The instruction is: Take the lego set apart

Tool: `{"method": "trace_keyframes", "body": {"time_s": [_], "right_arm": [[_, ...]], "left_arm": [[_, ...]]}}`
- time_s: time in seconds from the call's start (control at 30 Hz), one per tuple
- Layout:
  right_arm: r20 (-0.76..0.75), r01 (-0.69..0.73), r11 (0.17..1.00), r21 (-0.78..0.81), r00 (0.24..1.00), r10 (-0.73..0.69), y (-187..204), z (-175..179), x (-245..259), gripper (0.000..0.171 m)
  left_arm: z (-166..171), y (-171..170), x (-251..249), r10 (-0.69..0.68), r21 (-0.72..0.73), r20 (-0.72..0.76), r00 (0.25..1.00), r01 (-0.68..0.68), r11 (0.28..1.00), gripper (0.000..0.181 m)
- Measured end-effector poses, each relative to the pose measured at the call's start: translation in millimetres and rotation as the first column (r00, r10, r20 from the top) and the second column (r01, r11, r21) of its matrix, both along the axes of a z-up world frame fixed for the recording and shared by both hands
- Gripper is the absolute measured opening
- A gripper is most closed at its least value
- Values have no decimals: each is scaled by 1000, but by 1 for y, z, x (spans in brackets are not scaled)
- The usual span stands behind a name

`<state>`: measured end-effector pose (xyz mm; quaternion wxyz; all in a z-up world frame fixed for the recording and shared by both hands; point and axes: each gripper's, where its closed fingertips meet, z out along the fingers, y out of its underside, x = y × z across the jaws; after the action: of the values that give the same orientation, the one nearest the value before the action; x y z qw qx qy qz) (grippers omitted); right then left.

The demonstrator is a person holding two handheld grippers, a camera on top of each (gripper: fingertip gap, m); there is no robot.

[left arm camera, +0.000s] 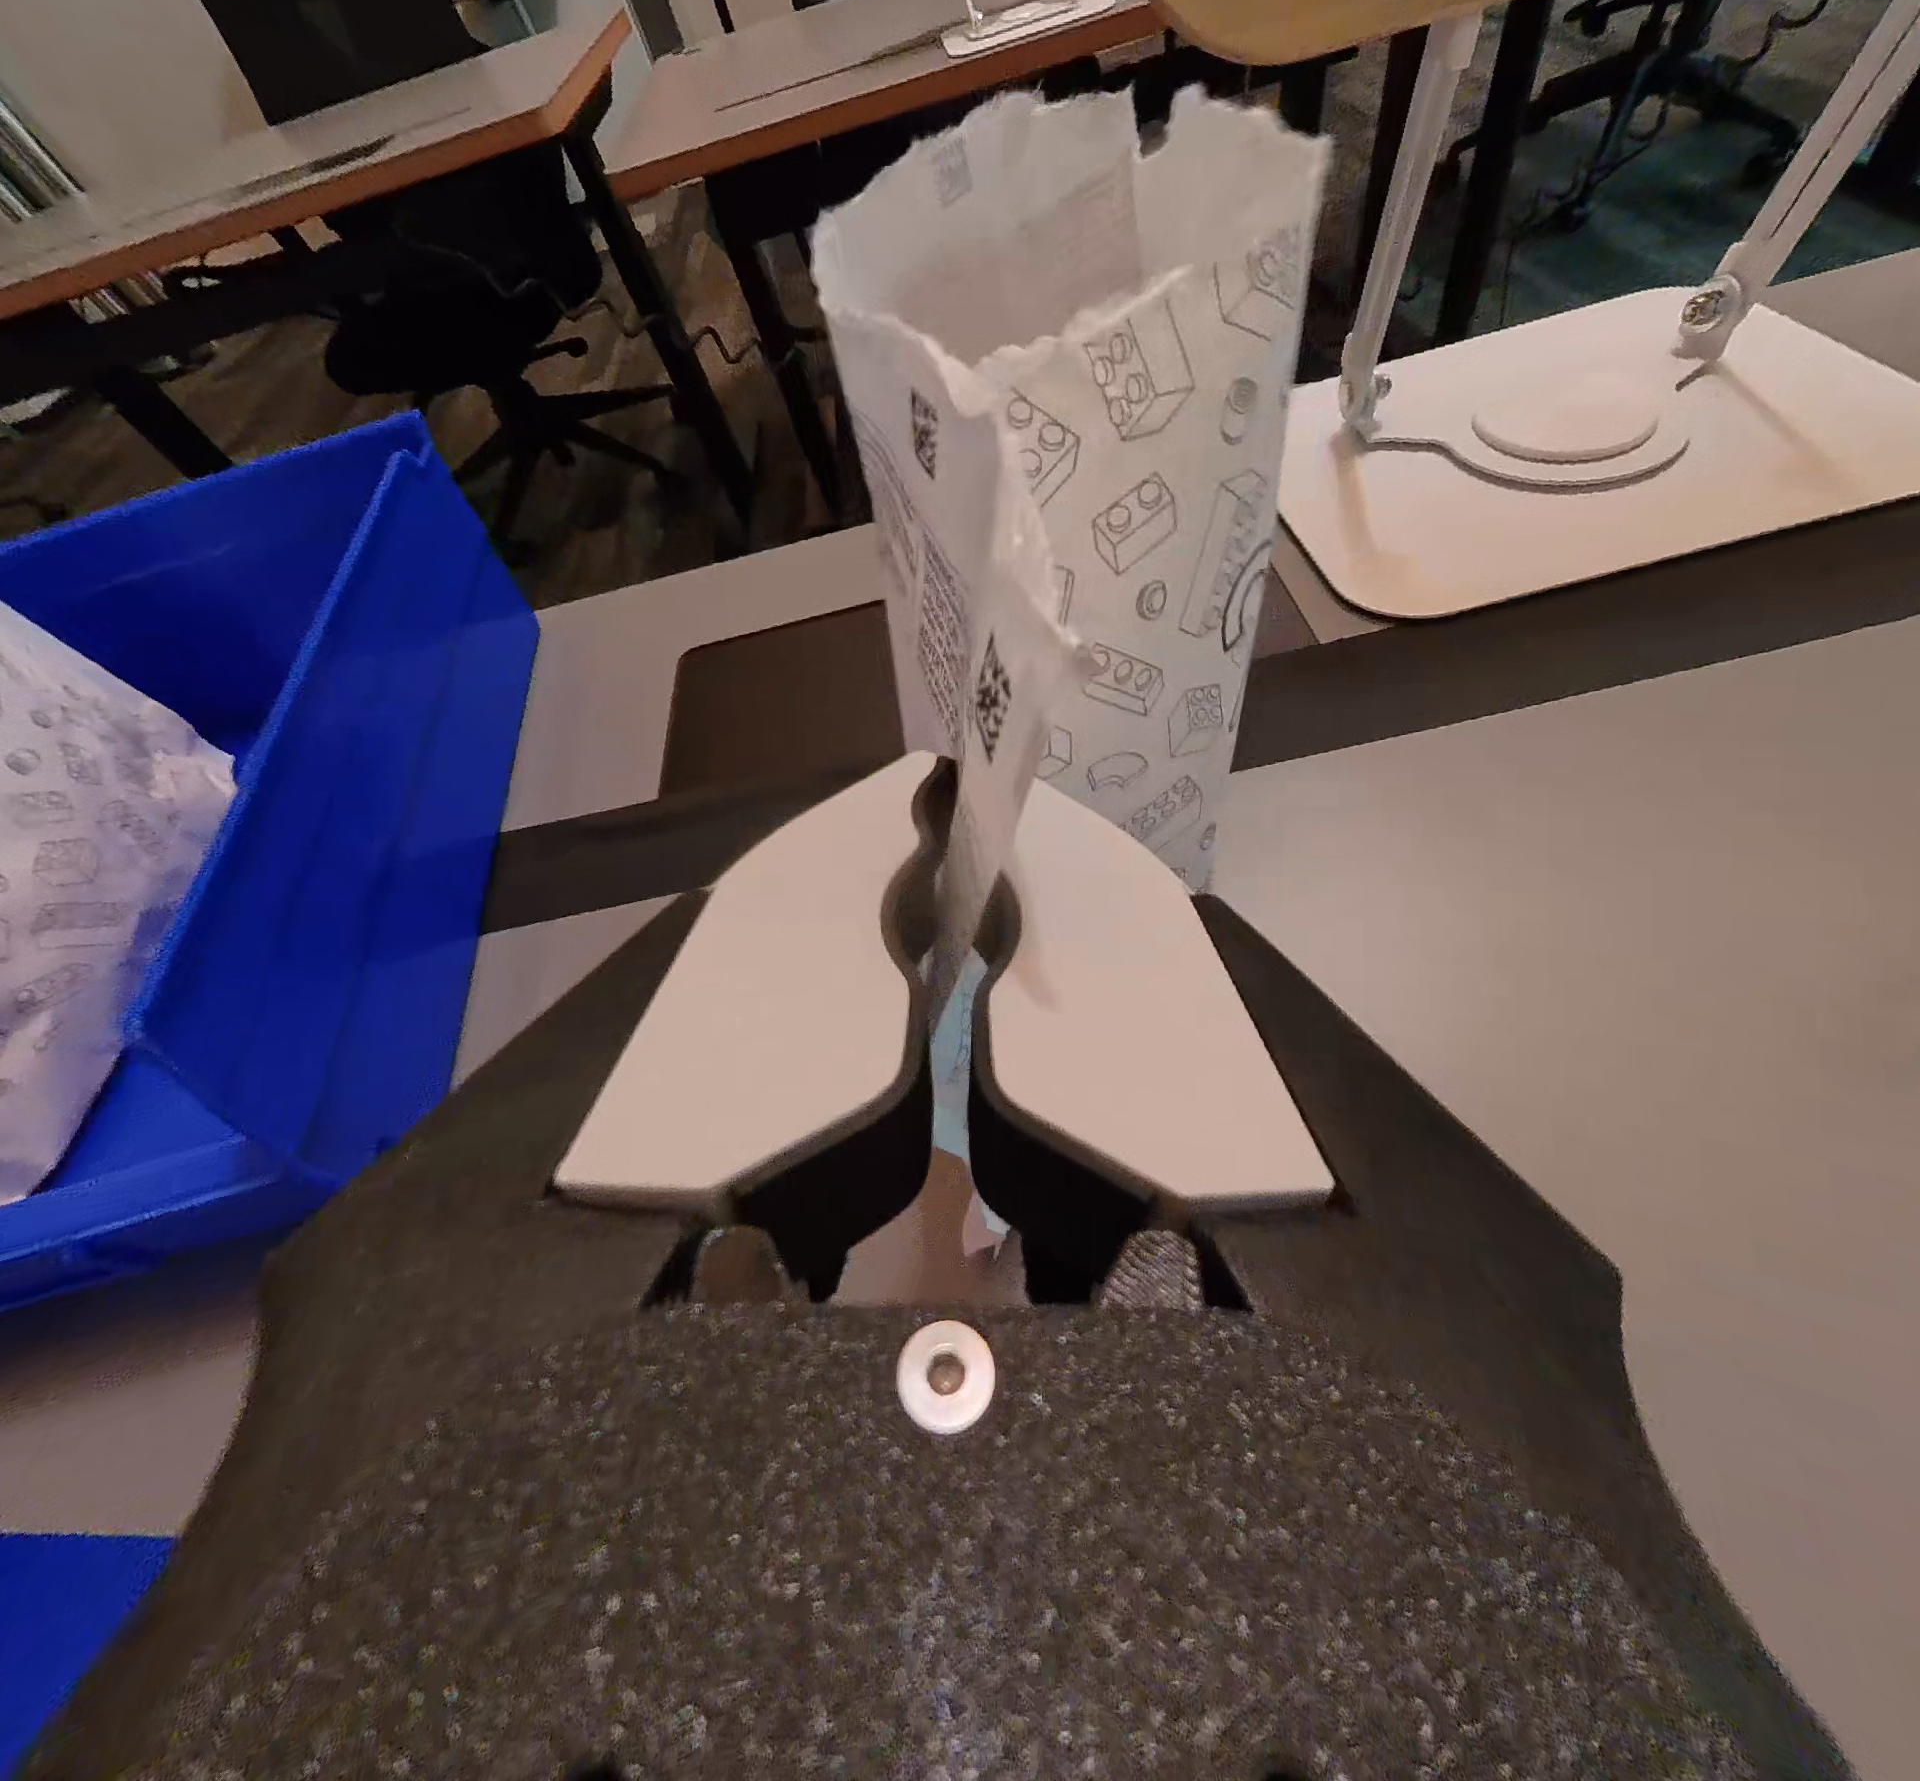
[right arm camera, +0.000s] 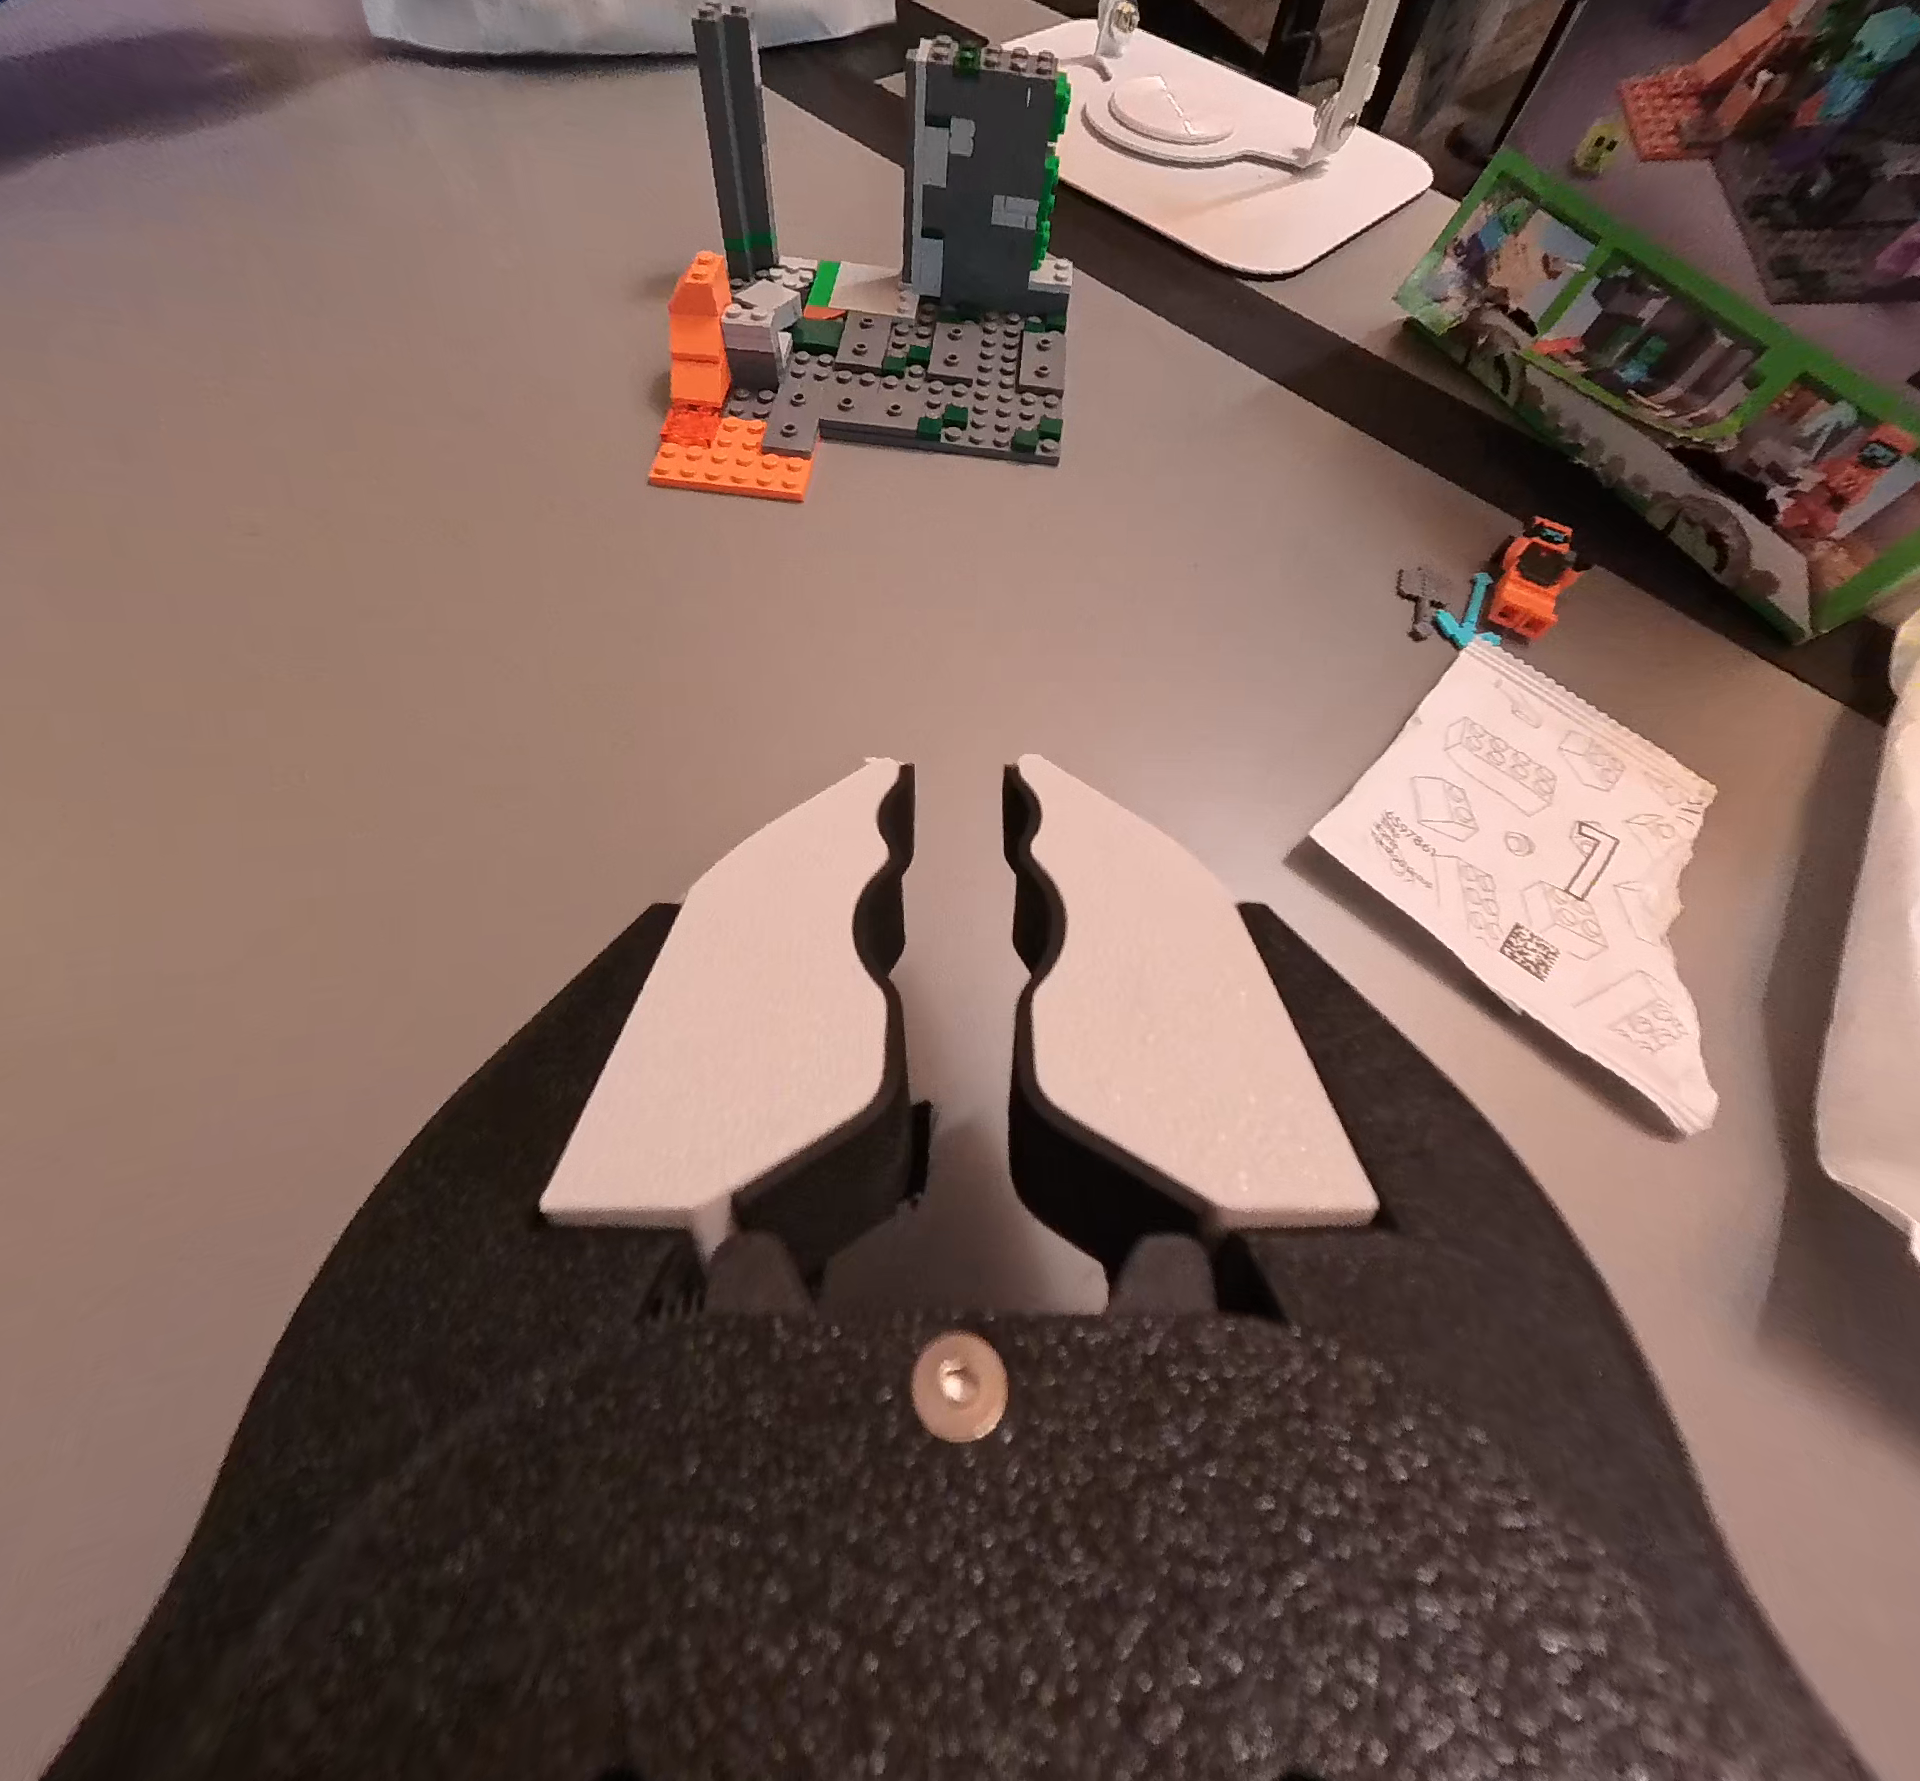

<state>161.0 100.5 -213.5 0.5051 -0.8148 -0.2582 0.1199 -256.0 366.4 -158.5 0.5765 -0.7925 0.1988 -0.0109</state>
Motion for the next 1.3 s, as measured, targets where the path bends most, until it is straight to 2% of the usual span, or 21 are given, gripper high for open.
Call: {"method": "trace_keyframes", "body": {"time_s": [0.23,0.53,0.7,0.87,1.03,1.17,1.23,1.3], "right_arm": [[-2,4,1000,-15,1000,-4,0,-3,3,16],[9,-5,999,-37,1000,5,1,-11,-1,15],[7,-5,999,-53,1000,5,3,-17,-2,15],[0,-7,998,-55,1000,7,4,-20,-5,15],[-13,-5,1000,-30,1000,4,7,-17,-8,15],[-24,0,1000,-12,1000,-1,10,-14,-9,15],[-33,-2,1000,-10,999,2,11,-14,-10,15],[-38,-4,1000,-12,999,3,13,-15,-10,15]], "left_arm": [[55,-4,-19,42,76,30,999,-44,996,1],[164,2,-104,139,231,94,986,-157,960,1],[195,25,-159,223,266,151,963,-257,929,1],[181,63,-205,306,256,137,942,-332,908,1],[127,102,-252,390,181,129,912,-408,895,1],[84,115,-278,445,113,124,887,-458,882,1],[59,116,-287,486,17,111,867,-491,871,1],[49,112,-295,524,-10,120,843,-527,850,1]]}}
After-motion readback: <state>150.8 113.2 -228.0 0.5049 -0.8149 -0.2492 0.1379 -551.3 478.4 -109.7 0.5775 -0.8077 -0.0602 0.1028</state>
